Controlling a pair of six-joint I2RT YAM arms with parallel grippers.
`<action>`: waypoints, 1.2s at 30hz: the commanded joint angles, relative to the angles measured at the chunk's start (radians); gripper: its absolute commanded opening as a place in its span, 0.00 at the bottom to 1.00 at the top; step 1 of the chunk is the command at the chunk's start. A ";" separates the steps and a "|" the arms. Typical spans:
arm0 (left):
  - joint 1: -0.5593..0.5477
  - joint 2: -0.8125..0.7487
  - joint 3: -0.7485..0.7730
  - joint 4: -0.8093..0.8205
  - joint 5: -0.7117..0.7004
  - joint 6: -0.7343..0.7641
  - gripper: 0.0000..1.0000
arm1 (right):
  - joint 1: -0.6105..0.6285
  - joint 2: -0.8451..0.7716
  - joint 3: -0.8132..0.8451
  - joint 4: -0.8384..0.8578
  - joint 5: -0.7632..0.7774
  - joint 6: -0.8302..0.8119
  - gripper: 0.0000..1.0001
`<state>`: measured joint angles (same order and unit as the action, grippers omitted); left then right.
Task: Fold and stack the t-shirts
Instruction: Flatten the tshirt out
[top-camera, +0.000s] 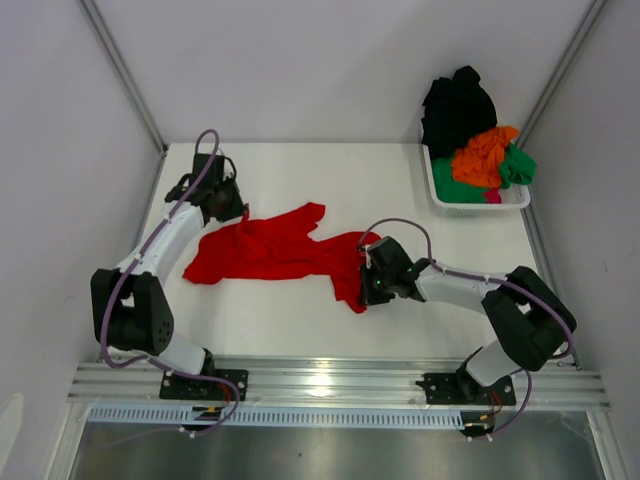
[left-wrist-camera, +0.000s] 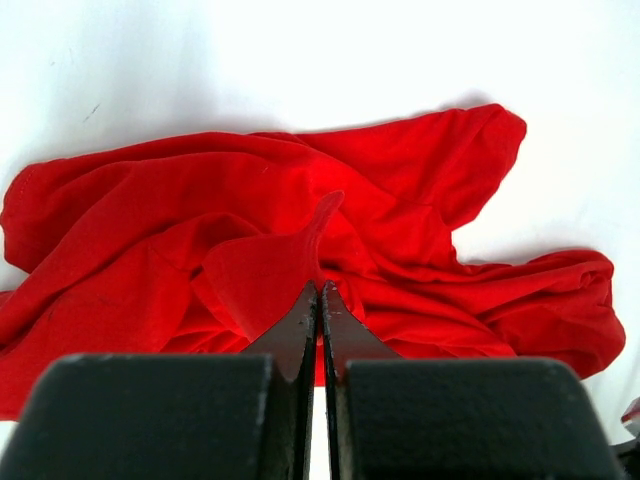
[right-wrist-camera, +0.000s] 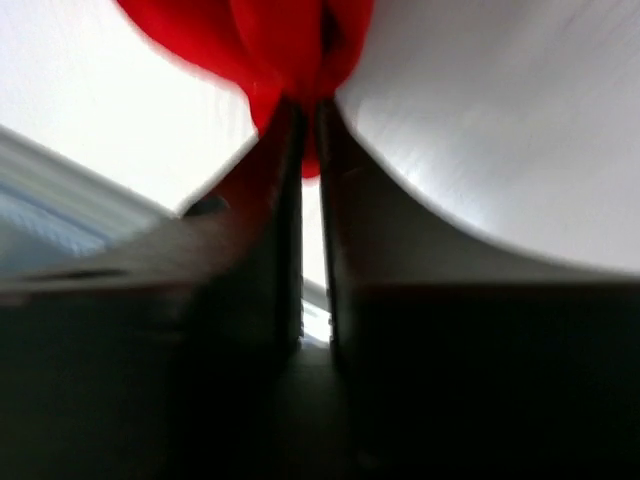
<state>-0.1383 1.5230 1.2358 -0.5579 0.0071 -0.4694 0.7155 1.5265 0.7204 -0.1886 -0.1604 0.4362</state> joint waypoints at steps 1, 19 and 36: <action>0.003 -0.014 0.013 0.018 0.002 0.020 0.01 | 0.007 0.075 -0.006 -0.084 0.059 -0.024 0.00; 0.287 -0.129 0.667 -0.075 0.078 0.003 0.00 | -0.468 -0.002 1.097 -0.146 -0.080 -0.293 0.00; 0.401 -0.032 1.257 -0.051 -0.041 0.003 0.01 | -0.594 0.129 1.457 -0.080 -0.114 -0.361 0.00</action>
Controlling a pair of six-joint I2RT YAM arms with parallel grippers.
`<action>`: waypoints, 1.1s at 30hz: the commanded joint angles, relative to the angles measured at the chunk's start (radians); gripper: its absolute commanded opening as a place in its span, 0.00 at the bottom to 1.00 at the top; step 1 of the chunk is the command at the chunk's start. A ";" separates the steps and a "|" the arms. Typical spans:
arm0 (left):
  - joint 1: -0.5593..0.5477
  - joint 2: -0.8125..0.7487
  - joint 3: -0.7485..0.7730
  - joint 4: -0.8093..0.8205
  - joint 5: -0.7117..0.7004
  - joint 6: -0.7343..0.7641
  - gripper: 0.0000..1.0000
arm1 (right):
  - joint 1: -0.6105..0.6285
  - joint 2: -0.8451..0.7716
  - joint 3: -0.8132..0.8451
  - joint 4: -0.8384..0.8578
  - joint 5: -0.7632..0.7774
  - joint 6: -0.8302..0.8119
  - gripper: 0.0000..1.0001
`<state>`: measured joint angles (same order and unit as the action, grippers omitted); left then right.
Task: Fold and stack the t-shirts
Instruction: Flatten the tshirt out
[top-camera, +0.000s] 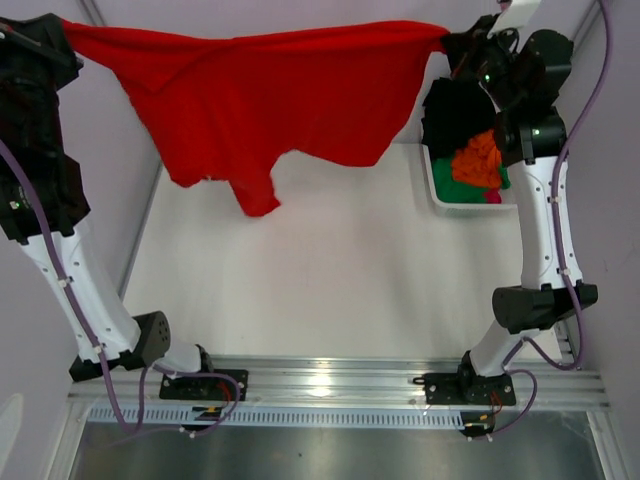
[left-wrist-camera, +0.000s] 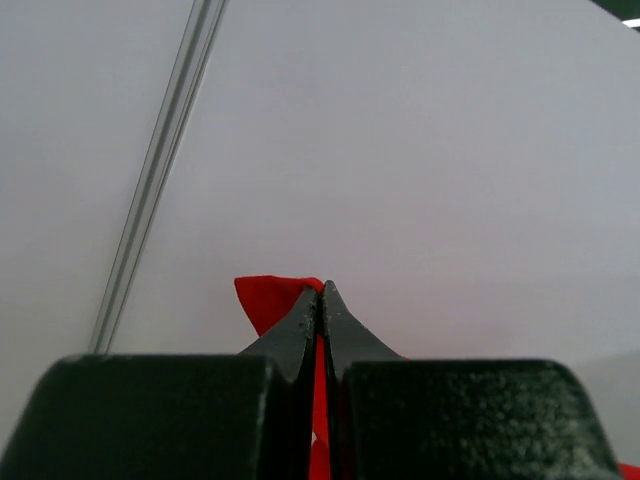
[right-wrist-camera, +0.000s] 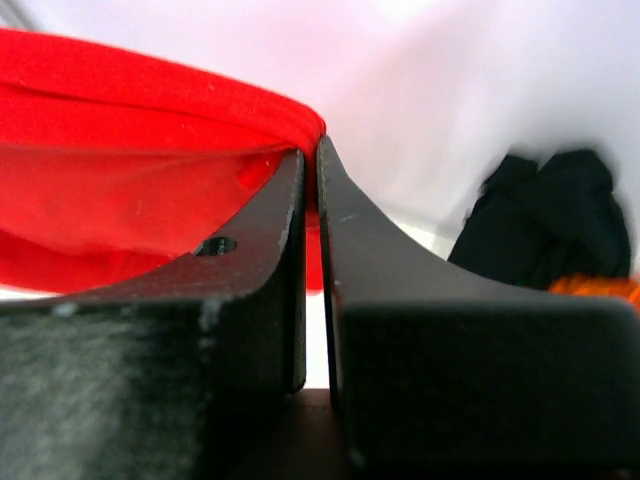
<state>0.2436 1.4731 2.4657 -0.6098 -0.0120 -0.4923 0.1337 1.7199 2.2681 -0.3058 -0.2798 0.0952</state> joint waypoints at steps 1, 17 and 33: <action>0.019 0.015 0.018 -0.008 -0.013 0.023 0.01 | -0.008 -0.081 -0.122 0.046 0.008 -0.023 0.00; -0.012 0.020 -0.059 -0.022 0.127 0.119 0.01 | 0.058 -0.226 -0.352 0.053 0.157 -0.115 0.00; -0.026 -0.007 0.019 -0.014 0.159 0.172 0.01 | 0.138 -0.220 -0.337 0.093 0.169 -0.184 0.00</action>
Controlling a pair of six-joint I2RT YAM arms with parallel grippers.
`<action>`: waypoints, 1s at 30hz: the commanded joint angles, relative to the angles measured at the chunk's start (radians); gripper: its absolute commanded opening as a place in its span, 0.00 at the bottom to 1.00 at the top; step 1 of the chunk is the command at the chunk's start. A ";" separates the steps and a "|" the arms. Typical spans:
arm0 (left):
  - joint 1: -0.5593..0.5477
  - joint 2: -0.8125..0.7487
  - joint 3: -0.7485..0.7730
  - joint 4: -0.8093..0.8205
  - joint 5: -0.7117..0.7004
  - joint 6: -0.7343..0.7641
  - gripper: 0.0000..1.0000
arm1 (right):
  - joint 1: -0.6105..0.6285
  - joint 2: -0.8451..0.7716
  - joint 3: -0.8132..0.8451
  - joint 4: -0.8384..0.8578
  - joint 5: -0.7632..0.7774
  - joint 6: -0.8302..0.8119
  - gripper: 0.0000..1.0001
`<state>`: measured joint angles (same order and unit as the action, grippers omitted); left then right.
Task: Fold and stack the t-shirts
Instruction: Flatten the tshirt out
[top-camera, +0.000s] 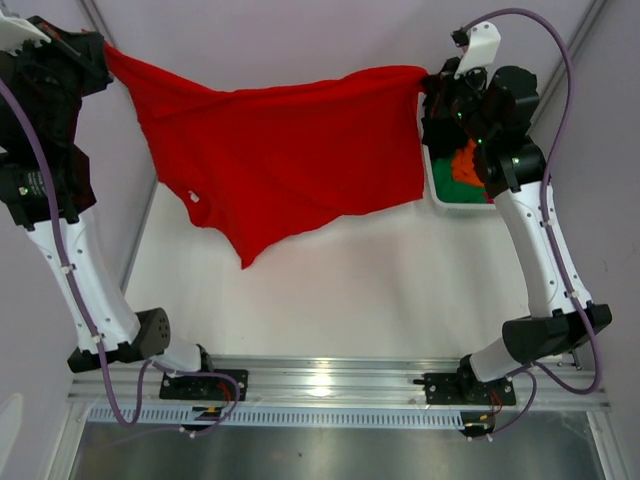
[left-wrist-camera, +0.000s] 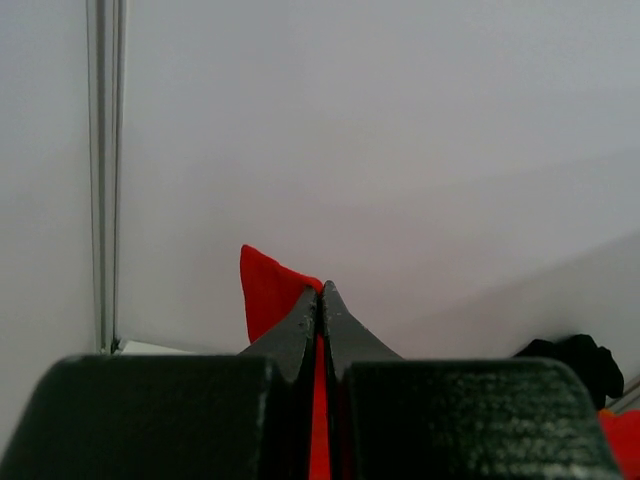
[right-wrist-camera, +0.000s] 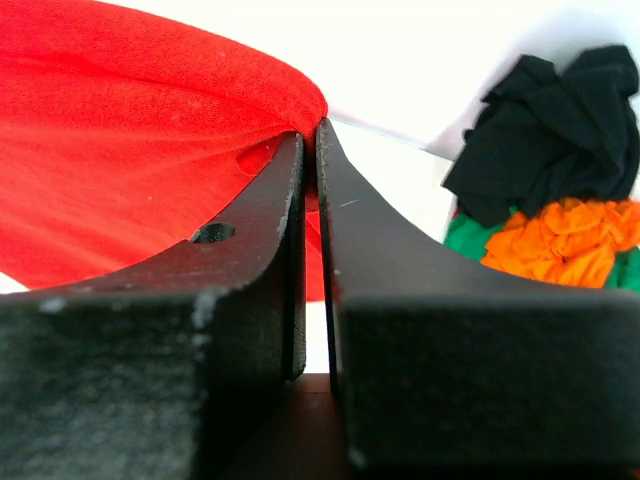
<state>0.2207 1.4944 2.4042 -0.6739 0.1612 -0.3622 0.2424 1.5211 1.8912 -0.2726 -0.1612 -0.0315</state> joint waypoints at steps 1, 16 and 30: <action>-0.004 -0.026 0.091 0.037 -0.025 0.048 0.01 | 0.028 -0.007 0.052 0.047 0.055 -0.048 0.00; -0.003 -0.074 0.197 0.019 -0.075 0.057 0.01 | 0.072 -0.027 0.166 0.035 0.132 -0.093 0.00; -0.003 -0.115 0.263 0.072 -0.091 0.014 0.01 | 0.175 -0.029 0.319 0.015 0.215 -0.189 0.00</action>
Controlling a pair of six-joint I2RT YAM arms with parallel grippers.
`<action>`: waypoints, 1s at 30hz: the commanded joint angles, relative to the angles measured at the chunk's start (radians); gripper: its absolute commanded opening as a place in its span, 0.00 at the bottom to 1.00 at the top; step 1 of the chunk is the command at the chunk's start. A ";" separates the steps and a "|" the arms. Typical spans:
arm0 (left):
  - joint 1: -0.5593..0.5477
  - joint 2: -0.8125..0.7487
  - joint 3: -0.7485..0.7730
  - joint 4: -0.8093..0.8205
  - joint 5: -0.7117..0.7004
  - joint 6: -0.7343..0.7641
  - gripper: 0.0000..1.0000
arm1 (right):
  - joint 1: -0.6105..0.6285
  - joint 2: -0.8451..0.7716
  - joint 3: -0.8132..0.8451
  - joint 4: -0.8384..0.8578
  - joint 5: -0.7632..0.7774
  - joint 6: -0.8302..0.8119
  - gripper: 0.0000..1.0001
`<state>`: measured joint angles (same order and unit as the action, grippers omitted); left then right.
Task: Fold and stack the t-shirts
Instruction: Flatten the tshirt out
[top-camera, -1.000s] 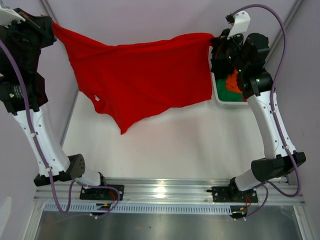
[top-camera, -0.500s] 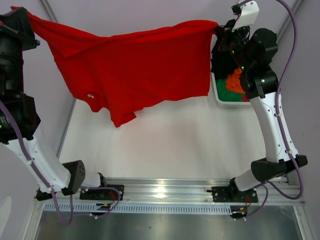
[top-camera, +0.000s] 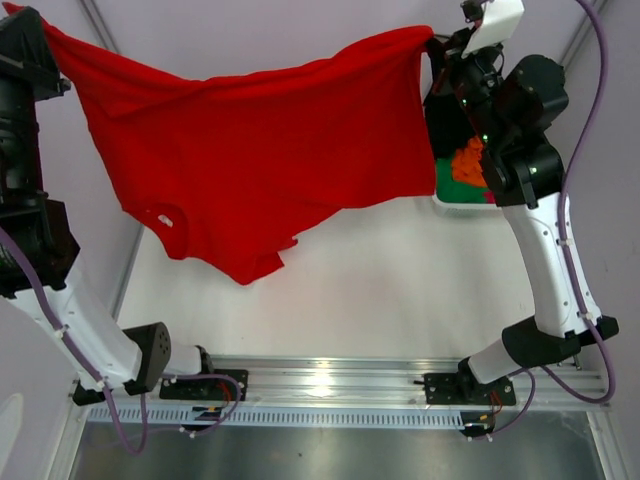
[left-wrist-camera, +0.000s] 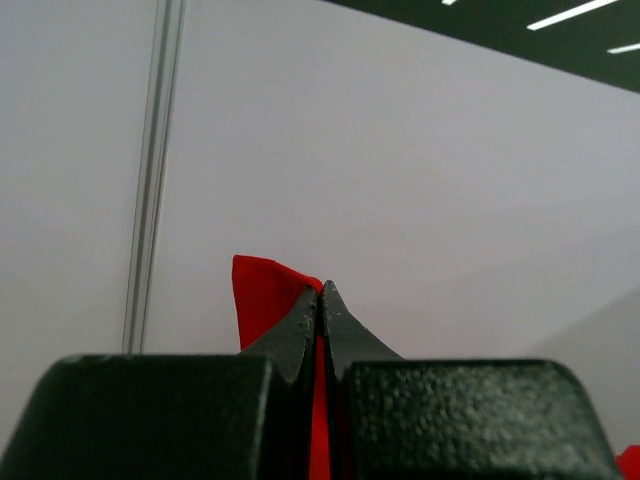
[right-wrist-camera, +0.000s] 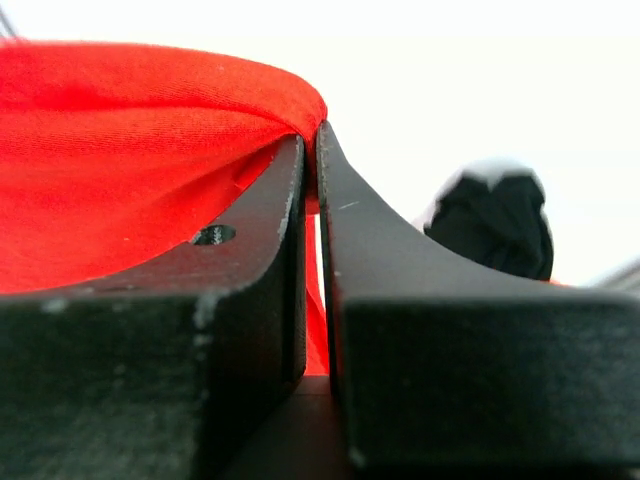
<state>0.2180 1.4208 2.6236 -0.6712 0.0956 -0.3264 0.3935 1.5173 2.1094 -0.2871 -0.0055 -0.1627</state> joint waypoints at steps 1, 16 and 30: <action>0.000 -0.043 0.038 0.084 -0.036 -0.025 0.01 | 0.022 -0.020 0.110 0.019 0.064 -0.055 0.00; 0.000 -0.022 -0.092 0.044 0.022 -0.057 0.00 | -0.166 -0.020 0.047 -0.052 0.018 0.120 0.00; 0.000 -0.019 -0.096 -0.042 0.076 -0.057 0.01 | -0.179 -0.031 0.020 -0.103 -0.040 0.158 0.00</action>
<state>0.2180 1.4220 2.5164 -0.7345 0.1661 -0.3717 0.2256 1.5127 2.1231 -0.4118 -0.0467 -0.0208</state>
